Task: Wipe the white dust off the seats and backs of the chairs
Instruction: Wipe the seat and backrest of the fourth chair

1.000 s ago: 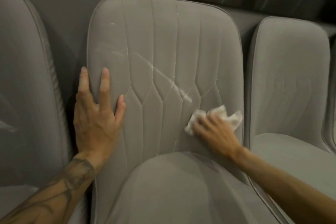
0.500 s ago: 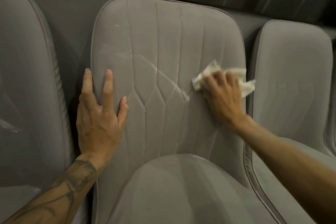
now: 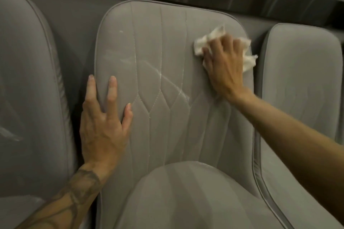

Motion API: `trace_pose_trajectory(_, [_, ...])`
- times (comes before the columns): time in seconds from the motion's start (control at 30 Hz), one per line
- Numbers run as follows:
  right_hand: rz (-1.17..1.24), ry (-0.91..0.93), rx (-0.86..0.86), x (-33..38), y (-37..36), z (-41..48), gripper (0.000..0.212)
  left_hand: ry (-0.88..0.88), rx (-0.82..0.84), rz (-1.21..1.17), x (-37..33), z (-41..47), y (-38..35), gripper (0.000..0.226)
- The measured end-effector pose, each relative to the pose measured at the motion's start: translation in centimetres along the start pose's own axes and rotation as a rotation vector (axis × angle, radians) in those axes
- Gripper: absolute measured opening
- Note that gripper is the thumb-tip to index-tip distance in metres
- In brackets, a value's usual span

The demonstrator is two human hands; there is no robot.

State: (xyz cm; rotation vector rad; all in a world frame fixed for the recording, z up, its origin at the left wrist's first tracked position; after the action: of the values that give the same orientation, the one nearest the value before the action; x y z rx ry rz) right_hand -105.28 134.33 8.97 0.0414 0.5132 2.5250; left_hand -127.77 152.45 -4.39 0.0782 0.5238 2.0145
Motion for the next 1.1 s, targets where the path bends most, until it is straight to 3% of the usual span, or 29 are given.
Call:
trace_pose_trajectory(0.1, [0.033, -0.142, -0.121, -0.6, 0.2, 1.2, 0.03, 0.002, 0.003, 0.004, 0.0, 0.0, 0.0, 0.062])
trace_pose_trajectory(0.3, [0.079, 0.109, 0.182, 3.2, -1.9, -7.4, 0.02, 0.007, 0.007, 0.008, 0.0, 0.0, 0.0, 0.061])
trace_pose_trajectory(0.4, [0.041, 0.033, 0.032, 1.6, -0.2, -1.2, 0.031, 0.004, 0.012, 0.002, 0.0, 0.0, 0.0, 0.062])
trace_pose_trajectory(0.5, [0.066, -0.162, -0.142, -0.7, 1.0, 5.4, 0.039, 0.005, 0.012, 0.005, 0.0, 0.0, -0.1, 0.063])
trace_pose_trajectory(0.6, [0.062, -0.24, -0.157, -0.8, 0.1, 3.8, 0.039, 0.003, 0.007, 0.003, 0.0, -0.1, 0.0, 0.062])
trace_pose_trajectory(0.8, [0.096, 0.089, 0.196, 3.8, -2.8, -10.3, 0.021, 0.008, 0.006, 0.0, 0.1, 0.0, 0.2, 0.062])
trace_pose_trajectory(0.9, [0.089, 0.232, 0.304, 3.5, -2.6, -9.6, 0.023, 0.01, 0.012, -0.002, 0.0, -0.1, 0.3, 0.062])
trace_pose_trajectory(0.97, [0.06, 0.148, 0.153, 2.4, -1.5, -4.4, 0.027, 0.009, 0.005, 0.003, 0.1, 0.0, 0.2, 0.062])
trace_pose_trajectory(1.03, [0.046, -0.062, -0.048, 0.6, 0.1, 0.7, 0.031, 0.008, 0.005, 0.011, 0.2, 0.0, 0.1, 0.061])
trace_pose_trajectory(1.1, [0.075, -0.189, -0.152, 0.1, 0.3, 1.6, 0.034, 0.008, -0.004, 0.013, 0.2, -0.1, 0.1, 0.062])
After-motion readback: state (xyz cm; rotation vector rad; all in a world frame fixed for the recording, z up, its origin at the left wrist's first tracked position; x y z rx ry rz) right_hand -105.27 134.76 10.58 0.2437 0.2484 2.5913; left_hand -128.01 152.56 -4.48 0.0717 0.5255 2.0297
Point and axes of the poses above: each hand's wrist, its own z-axis towards the middle knuckle, its own y-axis out of the back of the hand, x = y × z, the point moved 10 cm from there along z, towards the middle knuckle, and after that the axes turned 10 degrees about z, right-handed, at the moved point
